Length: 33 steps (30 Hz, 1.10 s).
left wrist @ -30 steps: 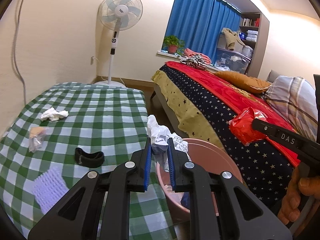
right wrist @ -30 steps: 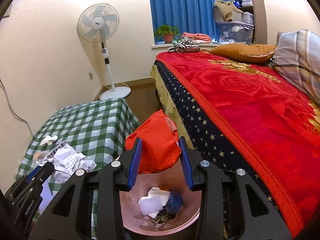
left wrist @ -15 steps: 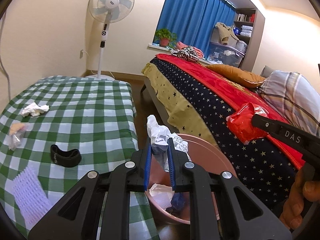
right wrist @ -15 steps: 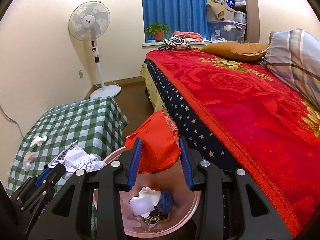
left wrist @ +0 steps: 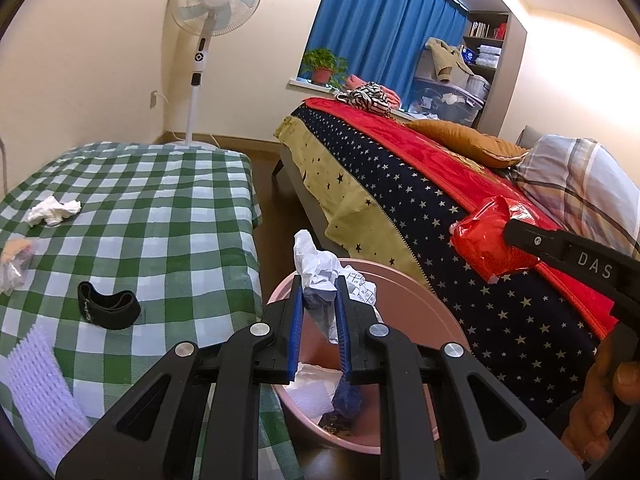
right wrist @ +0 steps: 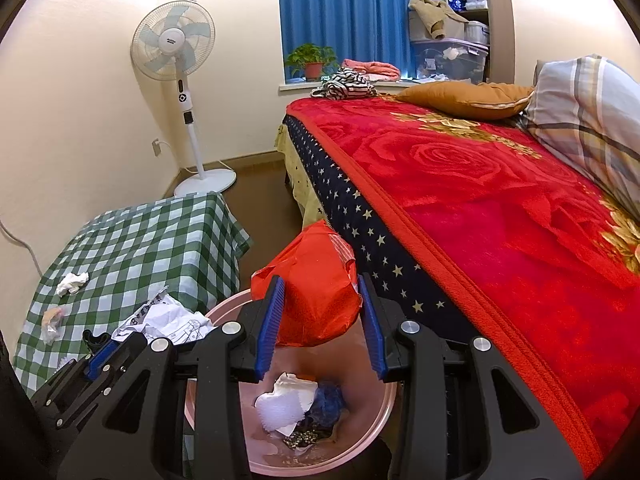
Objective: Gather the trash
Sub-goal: 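Lower the red bag and crumpled paper into the bin mouth with both tools, then open both tools to drop the red bag and paper into the bin, then move both tools back over the black elastic strap on the checked bed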
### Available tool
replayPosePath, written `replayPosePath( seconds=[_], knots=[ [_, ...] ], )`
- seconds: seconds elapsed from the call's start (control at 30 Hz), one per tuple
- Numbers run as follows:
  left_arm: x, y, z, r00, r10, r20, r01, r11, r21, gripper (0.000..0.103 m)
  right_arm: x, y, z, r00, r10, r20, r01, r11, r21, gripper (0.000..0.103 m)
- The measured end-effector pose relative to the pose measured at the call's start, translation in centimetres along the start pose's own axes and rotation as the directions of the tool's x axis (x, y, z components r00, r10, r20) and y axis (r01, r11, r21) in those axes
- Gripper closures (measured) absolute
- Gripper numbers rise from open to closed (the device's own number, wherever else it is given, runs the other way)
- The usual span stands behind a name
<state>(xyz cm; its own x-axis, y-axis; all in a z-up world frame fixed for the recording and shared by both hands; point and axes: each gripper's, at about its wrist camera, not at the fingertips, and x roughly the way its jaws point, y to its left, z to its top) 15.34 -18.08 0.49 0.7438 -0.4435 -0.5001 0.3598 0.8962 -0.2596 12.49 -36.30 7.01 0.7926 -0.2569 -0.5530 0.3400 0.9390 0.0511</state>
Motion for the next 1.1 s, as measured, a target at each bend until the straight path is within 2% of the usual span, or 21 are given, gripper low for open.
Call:
replayPosePath(
  seconds=[0.2, 0.33, 0.37, 0.4, 0.53, 1.1],
  knots=[
    [0.5, -0.6, -0.2, 1.0, -0.012, -0.004, 0.012, 1.0, 0.002, 0.088, 0.0, -0.2, 0.0, 1.0, -0.003, 0.001, 0.003, 1.0, 0.005, 0.065],
    [0.9, -1.2, -0.2, 0.997, -0.066, -0.025, 0.066, 0.998, 0.009, 0.085, -0.1, -0.4, 0.0, 1.0, -0.007, 0.005, 0.007, 1.0, 0.021, 0.06],
    [1.2, -1.2, -0.3, 0.995, -0.084, -0.044, 0.084, 0.996, 0.002, 0.082, -0.2, -0.6, 0.0, 1.0, -0.011, 0.006, 0.011, 1.0, 0.027, 0.051],
    [1.5, -1.0, -0.5, 0.994, -0.094, -0.061, 0.094, 0.996, -0.008, 0.074, -0.2, -0.8, 0.0, 1.0, -0.012, 0.008, 0.012, 0.999, 0.036, 0.048],
    [1.2, -0.3, -1.0, 0.996, -0.061, -0.065, 0.059, 0.998, -0.032, 0.072, -0.3, -1.2, -0.1, 1.0, -0.003, 0.013, 0.002, 0.999, 0.054, 0.046],
    [-5.1, 3.7, 0.2, 0.998, 0.044, 0.033, -0.042, 0.998, -0.04, 0.073, -2.1, 1.5, -0.5, 0.993, 0.104, 0.055, -0.103, 0.994, -0.021, 0.046]
  ],
)
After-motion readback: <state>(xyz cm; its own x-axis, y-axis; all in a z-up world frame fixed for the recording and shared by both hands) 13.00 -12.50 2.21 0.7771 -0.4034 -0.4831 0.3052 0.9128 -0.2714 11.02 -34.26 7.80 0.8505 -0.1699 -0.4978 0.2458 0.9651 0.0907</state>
